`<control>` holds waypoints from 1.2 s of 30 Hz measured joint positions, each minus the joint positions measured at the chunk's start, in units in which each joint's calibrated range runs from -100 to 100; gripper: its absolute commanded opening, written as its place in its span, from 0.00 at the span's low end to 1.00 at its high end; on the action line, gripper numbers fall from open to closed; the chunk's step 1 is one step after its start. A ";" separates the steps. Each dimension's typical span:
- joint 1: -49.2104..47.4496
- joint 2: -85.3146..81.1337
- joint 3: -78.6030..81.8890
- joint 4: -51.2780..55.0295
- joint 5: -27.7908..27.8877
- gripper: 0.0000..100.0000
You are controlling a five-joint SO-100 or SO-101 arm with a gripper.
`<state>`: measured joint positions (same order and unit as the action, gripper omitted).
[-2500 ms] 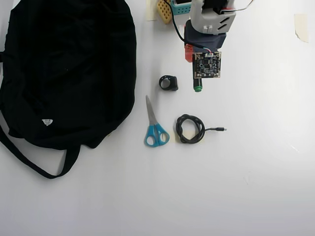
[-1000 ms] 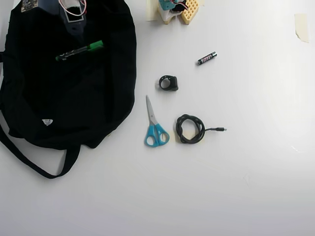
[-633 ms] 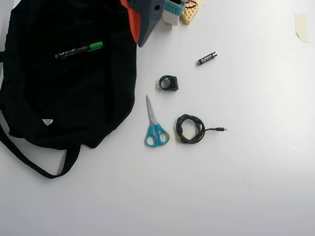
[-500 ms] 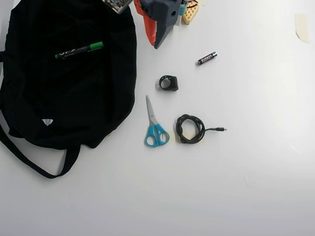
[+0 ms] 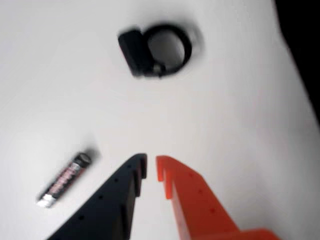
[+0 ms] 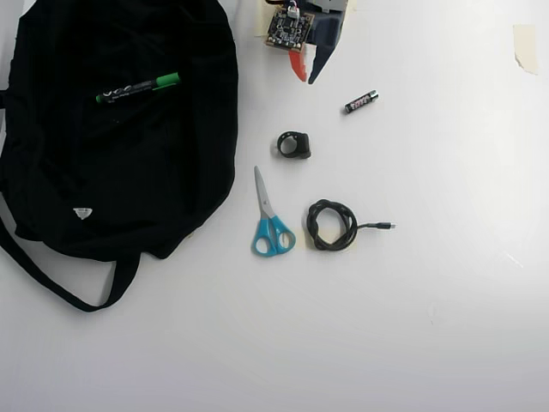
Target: Put the green marker into the black bag
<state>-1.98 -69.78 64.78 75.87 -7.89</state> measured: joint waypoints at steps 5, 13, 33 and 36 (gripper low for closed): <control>-2.79 -12.29 11.40 -0.60 1.90 0.02; -2.65 -28.14 25.24 -1.55 3.47 0.02; -3.01 -28.97 32.47 -3.61 3.96 0.02; -3.01 -28.97 32.47 -3.61 3.96 0.02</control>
<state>-5.00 -98.75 97.25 72.26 -3.93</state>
